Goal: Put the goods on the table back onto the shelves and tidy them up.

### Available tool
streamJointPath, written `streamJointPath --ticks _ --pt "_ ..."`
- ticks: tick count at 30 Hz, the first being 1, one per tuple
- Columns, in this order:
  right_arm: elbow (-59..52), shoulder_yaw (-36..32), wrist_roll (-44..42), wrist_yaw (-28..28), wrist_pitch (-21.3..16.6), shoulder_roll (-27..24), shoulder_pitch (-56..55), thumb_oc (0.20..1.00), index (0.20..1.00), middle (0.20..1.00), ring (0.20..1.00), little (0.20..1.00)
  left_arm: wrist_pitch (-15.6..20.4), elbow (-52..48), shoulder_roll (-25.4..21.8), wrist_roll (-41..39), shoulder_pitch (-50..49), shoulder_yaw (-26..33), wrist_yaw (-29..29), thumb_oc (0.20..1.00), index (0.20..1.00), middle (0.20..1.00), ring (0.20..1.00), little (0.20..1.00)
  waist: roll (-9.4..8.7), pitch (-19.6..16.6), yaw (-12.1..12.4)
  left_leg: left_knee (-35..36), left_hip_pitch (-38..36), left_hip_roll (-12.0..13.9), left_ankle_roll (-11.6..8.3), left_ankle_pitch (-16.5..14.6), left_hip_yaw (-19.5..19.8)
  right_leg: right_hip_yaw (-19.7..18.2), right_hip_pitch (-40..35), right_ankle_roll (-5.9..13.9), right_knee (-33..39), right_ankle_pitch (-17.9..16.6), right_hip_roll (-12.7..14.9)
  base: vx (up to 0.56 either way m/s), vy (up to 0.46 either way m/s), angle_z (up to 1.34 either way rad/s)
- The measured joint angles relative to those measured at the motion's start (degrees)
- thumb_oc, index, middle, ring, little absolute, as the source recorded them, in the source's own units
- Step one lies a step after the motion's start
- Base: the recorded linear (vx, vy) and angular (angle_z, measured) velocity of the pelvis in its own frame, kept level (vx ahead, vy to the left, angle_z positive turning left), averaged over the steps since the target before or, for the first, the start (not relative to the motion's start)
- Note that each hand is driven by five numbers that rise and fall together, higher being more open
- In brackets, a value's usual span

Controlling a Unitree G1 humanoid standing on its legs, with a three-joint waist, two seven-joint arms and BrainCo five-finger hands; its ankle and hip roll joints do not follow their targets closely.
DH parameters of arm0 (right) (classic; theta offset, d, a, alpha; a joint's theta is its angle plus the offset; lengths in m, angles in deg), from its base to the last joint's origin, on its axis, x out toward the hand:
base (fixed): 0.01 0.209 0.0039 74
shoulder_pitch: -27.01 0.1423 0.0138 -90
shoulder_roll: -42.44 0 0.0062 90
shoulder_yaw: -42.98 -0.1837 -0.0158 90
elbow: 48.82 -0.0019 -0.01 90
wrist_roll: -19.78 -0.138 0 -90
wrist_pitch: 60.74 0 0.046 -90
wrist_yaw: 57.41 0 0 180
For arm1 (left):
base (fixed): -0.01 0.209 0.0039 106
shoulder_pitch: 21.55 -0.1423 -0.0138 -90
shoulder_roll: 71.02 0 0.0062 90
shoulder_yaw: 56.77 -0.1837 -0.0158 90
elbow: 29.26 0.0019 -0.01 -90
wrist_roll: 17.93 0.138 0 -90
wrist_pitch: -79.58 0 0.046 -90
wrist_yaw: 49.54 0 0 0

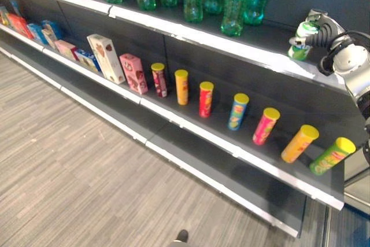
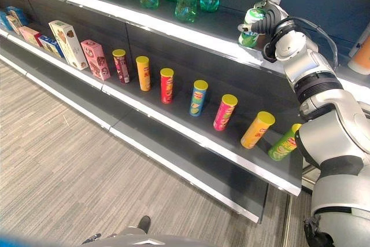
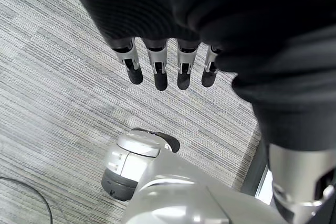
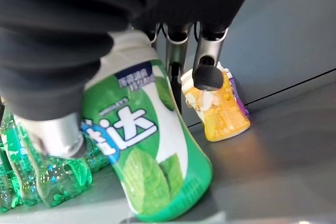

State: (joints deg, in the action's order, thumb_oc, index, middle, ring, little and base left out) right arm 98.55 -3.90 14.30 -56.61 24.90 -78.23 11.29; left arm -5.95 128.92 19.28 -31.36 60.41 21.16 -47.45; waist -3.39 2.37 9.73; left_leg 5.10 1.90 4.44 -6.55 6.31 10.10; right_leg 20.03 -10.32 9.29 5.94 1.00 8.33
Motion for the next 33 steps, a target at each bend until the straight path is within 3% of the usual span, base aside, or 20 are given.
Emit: streamJointPath --ticks 17,18,19,29,33 --pt "2.43 -0.08 0.53 0.05 0.19 0.14 0.67 0.200 0.200 0.200 0.200 0.200 0.00 -0.01 -0.02 0.00 0.00 0.01 0.01 1.000 1.000 1.000 1.000 1.000 -0.28 0.19 -0.07 0.01 -0.01 0.03 0.00 -0.01 -0.12 -0.14 0.06 -0.01 0.00 0.00 -0.01 0.00 0.000 0.00" --pt "2.35 -0.03 0.54 0.05 0.23 0.31 0.79 0.937 0.937 0.937 0.937 0.937 -0.01 -0.01 -0.02 0.00 0.02 0.03 0.01 1.000 1.000 1.000 1.000 1.000 -0.30 0.20 -0.06 0.02 -0.02 0.04 0.00 -0.01 -0.15 -0.15 0.04 -0.02 -0.01 -0.01 -0.01 0.00 0.000 0.00" --pt "2.31 0.08 0.69 -0.08 0.40 0.50 0.91 1.000 1.000 1.000 1.000 1.000 -0.01 -0.01 -0.04 0.00 0.01 0.04 0.02 1.000 1.000 1.000 1.000 1.000 -0.31 0.20 -0.07 0.03 -0.04 0.05 0.00 -0.01 -0.19 -0.17 0.04 -0.03 -0.02 -0.02 -0.02 0.00 0.000 0.00" --pt "1.43 0.28 1.18 0.09 0.74 0.23 1.31 1.000 1.000 1.000 1.000 1.000 -0.02 -0.28 -0.05 0.00 0.12 0.15 0.15 1.000 1.000 1.000 1.000 1.000 -0.34 0.39 -0.27 0.08 -0.03 0.05 0.00 -0.01 -0.24 -0.20 0.15 0.00 -0.03 0.01 0.02 0.00 0.001 0.00" --pt "-7.23 2.24 3.05 3.31 0.58 -4.19 5.26 1.000 1.000 1.000 1.000 1.000 0.05 -0.48 -0.03 0.00 1.48 0.81 0.67 1.000 1.000 1.000 1.000 1.000 -0.36 0.86 -1.10 0.11 0.02 0.26 -0.08 -0.11 -0.54 -0.49 0.42 -0.06 0.04 0.05 0.44 0.00 0.029 -0.03"
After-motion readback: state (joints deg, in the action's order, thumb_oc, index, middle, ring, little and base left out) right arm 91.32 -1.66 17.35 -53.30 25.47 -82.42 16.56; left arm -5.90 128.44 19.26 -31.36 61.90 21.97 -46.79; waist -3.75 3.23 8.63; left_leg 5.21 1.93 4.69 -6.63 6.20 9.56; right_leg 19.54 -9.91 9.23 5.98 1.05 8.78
